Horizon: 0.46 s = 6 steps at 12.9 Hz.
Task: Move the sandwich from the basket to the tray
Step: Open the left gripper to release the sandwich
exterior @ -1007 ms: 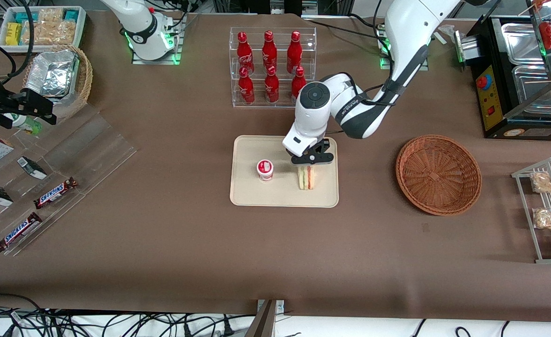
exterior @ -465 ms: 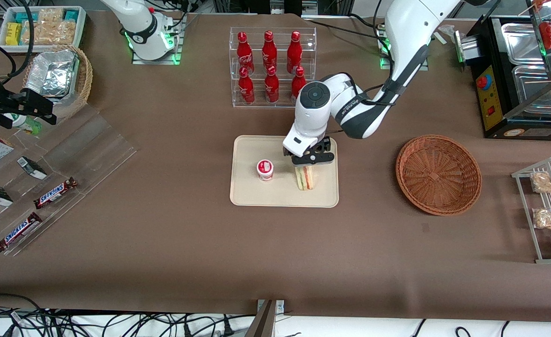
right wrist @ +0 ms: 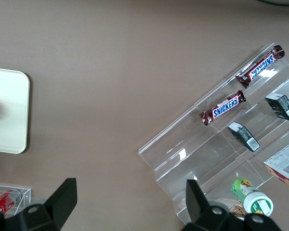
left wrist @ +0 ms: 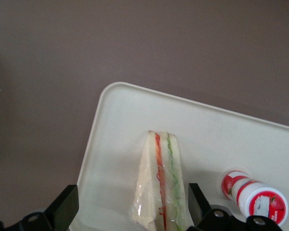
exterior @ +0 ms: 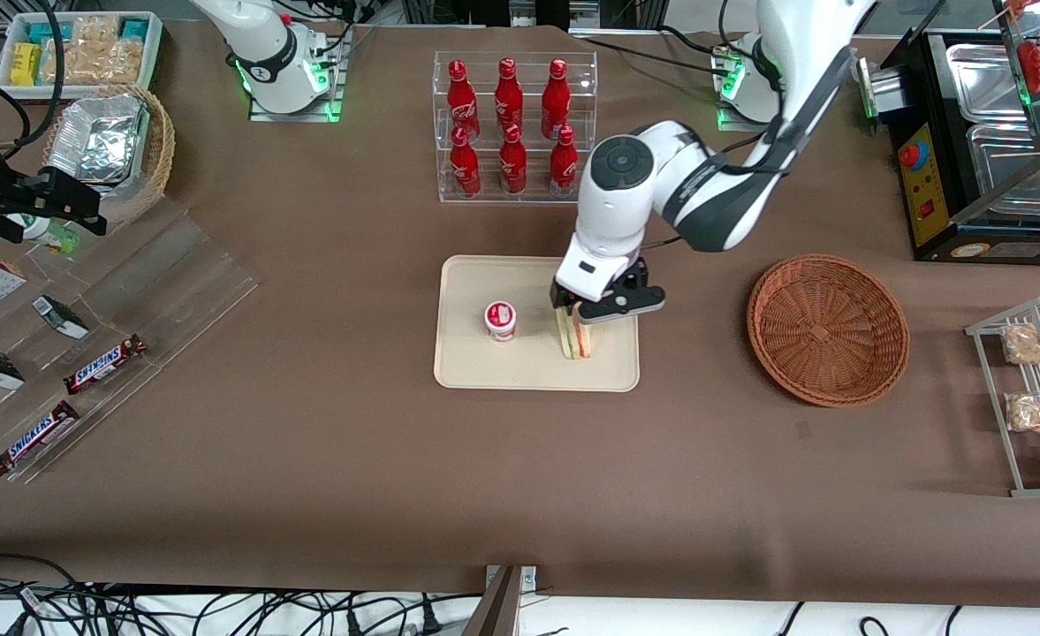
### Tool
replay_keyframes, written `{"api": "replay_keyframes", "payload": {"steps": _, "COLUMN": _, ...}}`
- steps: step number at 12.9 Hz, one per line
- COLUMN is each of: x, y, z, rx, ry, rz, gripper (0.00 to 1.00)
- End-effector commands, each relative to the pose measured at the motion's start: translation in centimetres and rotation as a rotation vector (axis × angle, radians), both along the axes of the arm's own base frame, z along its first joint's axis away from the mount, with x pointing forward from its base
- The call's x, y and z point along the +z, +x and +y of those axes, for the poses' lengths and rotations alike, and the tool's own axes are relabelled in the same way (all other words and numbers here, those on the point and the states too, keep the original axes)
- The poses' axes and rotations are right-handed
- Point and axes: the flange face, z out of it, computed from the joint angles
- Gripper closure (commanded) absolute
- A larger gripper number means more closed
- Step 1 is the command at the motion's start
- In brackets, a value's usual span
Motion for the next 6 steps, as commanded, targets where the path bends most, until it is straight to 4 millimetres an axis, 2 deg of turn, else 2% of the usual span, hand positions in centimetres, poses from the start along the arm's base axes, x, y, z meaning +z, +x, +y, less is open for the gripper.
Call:
{"api": "replay_keyframes", "payload": {"steps": 1, "x": 5.3, "y": 1.6, "z": 1.9, "rx": 0.069, "ry": 0.046, "rz": 0.023, "gripper": 0.00}}
{"api": "replay_keyframes", "payload": {"steps": 3, "x": 7.6, "y": 3.7, "z": 4.7, "rx": 0.085, "ry": 0.011, "rz": 0.074, "gripper": 0.00}}
{"api": "replay_keyframes", "payload": {"steps": 4, "x": 8.8, "y": 5.1, "z": 7.0, "rx": 0.069, "ry": -0.012, "rz": 0.091, "gripper": 0.00}}
{"api": "replay_keyframes", "payload": {"steps": 6, "x": 11.4, "y": 6.5, "z": 9.3, "rx": 0.041, "ry": -0.009, "rz": 0.114, "gripper": 0.00}}
